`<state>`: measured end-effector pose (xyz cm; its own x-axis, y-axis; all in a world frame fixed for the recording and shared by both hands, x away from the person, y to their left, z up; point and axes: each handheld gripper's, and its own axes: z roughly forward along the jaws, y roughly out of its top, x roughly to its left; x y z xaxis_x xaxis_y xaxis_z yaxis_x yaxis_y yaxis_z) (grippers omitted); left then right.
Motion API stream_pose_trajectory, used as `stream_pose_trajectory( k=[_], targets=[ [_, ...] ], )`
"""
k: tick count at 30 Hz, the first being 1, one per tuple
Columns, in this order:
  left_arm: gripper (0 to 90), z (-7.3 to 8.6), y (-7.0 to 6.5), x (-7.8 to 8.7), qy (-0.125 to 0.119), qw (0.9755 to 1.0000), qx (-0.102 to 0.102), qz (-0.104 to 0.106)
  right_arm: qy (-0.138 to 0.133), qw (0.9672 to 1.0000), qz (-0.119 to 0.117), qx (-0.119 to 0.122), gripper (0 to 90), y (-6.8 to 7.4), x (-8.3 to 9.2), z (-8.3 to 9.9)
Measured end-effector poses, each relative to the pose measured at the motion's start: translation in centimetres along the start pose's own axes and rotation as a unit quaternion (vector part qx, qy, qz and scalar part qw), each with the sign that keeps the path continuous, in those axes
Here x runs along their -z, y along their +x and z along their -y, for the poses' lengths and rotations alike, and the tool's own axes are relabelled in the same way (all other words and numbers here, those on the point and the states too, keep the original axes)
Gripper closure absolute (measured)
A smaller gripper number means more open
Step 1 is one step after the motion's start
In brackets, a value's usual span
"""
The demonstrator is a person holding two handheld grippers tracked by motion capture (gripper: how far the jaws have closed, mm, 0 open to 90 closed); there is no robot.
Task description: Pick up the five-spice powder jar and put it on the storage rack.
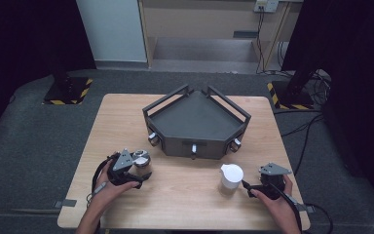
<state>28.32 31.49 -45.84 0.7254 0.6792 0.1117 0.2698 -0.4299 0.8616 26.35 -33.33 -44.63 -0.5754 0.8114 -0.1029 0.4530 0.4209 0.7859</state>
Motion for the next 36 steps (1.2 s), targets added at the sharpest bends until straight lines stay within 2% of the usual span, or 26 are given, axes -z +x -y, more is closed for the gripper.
stream_pose_trajectory(
  k=[8, 13, 17, 20, 23, 36],
  targets=[
    [11.6, 0.2, 0.2, -0.2, -0.006, 0.9999, 0.009, -0.003, 0.0, 1.0, 0.0, 0.001, 5.5, 0.1, 0.0, 0.1],
    [16.9, 0.2, 0.4, -0.7, 0.003, 0.9999, 0.01, 0.002, 0.002, 1.0, 0.0, 0.002, 5.5, 0.1, 0.1, 0.1],
    [28.5, 0.3, 0.7, -0.7, 0.001, 0.9998, 0.017, 0.008, 0.001, 1.0, 0.001, 0.003, 5.5, 0.2, 0.1, 0.1],
    [29.9, 0.3, 0.8, -0.6, -0.002, 0.9997, 0.02, 0.013, 0.001, 1.0, 0.001, 0.002, 5.5, 0.2, 0.2, 0.1],
    [30.2, 0.1, 0.7, -0.5, 0.001, 0.9999, 0.009, 0.014, 0.0, 1.0, 0.001, 0.002, 5.5, 0.2, 0.2, 0.1],
    [30.2, -0.4, 0.5, 0.5, -0.008, 0.9997, -0.009, 0.022, -0.002, 1.0, 0.0, 0.001, 5.5, 0.2, 0.3, 0.1]
  ],
)
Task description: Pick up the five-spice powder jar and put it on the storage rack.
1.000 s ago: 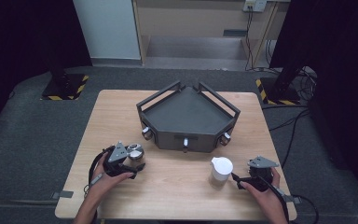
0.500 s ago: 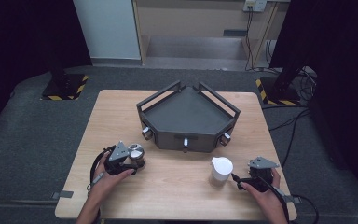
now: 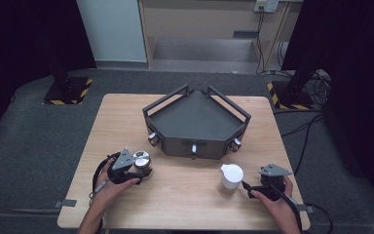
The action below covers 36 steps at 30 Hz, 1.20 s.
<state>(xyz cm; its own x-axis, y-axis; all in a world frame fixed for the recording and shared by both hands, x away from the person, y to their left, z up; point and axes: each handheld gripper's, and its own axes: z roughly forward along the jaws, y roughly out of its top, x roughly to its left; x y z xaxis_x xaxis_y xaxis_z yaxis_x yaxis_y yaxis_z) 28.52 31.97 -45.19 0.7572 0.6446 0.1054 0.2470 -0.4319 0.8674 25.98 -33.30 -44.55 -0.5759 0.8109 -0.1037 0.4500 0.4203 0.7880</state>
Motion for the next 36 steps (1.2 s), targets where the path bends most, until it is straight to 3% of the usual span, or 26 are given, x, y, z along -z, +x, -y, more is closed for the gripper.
stream_pose_trajectory(
  k=[36],
  targets=[
    [30.2, -0.4, 0.07, 0.78, -0.003, 0.9999, -0.01, 0.012, 0.003, 1.0, -0.001, 0.002, 5.6, -0.11, -0.03, 0.04]
  ],
)
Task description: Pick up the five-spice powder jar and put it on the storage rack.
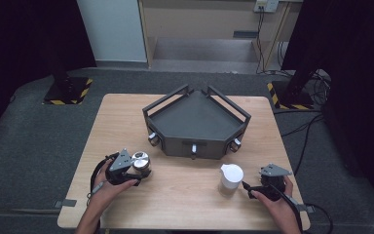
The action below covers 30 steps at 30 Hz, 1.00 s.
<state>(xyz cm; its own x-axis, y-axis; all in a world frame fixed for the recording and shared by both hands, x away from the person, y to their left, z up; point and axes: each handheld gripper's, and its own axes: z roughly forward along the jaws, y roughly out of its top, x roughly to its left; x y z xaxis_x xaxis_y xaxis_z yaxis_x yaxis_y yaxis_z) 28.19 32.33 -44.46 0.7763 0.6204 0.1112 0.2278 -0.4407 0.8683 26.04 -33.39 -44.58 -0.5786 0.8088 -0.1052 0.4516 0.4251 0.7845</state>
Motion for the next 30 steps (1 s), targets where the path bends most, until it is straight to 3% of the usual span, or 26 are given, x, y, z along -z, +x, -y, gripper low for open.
stream_pose_trajectory(
  k=[16, 30],
  targets=[
    [30.2, -1.3, -0.5, 0.8, -0.005, 0.9999, 0.001, 0.013, -0.002, 1.0, 0.001, 0.003, 5.7, 0.0, 0.1, -0.1],
    [30.2, -2.6, -1.1, 1.2, -0.007, 0.9998, -0.012, 0.017, -0.001, 1.0, 0.0, 0.005, 5.8, 0.0, 0.1, -0.1]
  ],
)
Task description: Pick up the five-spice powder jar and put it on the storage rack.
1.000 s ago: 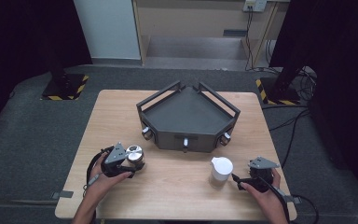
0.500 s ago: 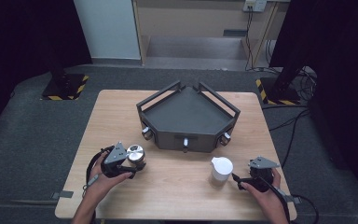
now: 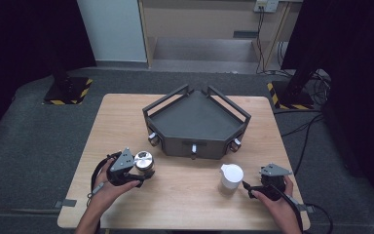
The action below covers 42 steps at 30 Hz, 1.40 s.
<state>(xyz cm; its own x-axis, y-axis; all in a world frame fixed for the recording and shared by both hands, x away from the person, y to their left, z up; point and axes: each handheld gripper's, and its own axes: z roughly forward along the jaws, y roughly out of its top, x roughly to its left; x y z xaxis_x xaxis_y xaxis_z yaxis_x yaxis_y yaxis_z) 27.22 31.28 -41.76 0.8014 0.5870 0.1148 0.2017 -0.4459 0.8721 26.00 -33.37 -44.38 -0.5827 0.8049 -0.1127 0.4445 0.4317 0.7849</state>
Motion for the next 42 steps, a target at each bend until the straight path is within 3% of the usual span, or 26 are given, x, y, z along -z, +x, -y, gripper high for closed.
stream_pose_trajectory(
  k=[42],
  targets=[
    [30.2, -2.9, -0.8, -0.4, 0.003, 0.9996, -0.018, 0.021, 0.009, 0.9999, -0.003, 0.006, 6.0, 0.1, -0.4, 0.0]
  ],
)
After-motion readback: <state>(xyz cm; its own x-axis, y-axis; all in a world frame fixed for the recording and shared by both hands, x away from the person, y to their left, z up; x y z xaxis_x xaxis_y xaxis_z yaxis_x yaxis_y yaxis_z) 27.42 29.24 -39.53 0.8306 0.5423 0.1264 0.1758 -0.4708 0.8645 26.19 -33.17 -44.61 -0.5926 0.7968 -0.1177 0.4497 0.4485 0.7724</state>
